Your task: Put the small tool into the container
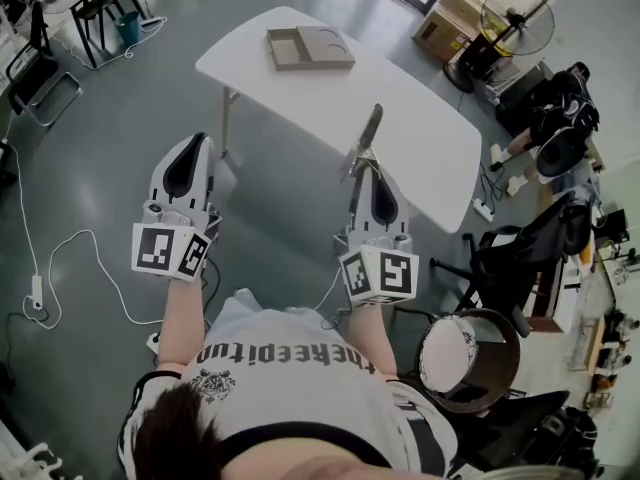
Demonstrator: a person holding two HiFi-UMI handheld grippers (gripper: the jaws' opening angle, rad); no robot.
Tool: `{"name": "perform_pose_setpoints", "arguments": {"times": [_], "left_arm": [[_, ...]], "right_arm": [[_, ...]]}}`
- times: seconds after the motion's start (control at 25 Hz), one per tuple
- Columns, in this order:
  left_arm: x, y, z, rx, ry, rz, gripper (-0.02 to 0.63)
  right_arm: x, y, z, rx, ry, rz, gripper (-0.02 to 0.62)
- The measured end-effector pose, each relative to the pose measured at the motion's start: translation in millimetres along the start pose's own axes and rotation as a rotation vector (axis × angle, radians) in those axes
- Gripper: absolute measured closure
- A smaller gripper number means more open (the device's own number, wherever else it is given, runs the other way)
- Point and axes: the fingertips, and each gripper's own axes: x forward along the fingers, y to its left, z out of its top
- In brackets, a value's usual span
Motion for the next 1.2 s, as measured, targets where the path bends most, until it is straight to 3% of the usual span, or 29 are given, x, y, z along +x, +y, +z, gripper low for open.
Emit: {"name": "perform_pose_setpoints", "arguments": {"times": [0.64, 0.92, 1.2], "left_arm": [[13.9, 80.1, -5.1, -0.040, 0.003, -0.049, 0.589], [42.3, 90.1, -30.7, -0.065, 0.028, -0.058, 0.589], [91.8, 111.4, -48.4, -0.059, 0.020, -0.009, 0.589]], "right_arm": [[42.9, 54.9, -10.8, -0.018, -0.018, -0.056, 0.591], [73.8, 44.4, -27.4, -0.011, 0.010, -0.051, 0.590], [135.3, 16.5, -43.0, 0.011, 0.007, -0.031, 0.591]]}}
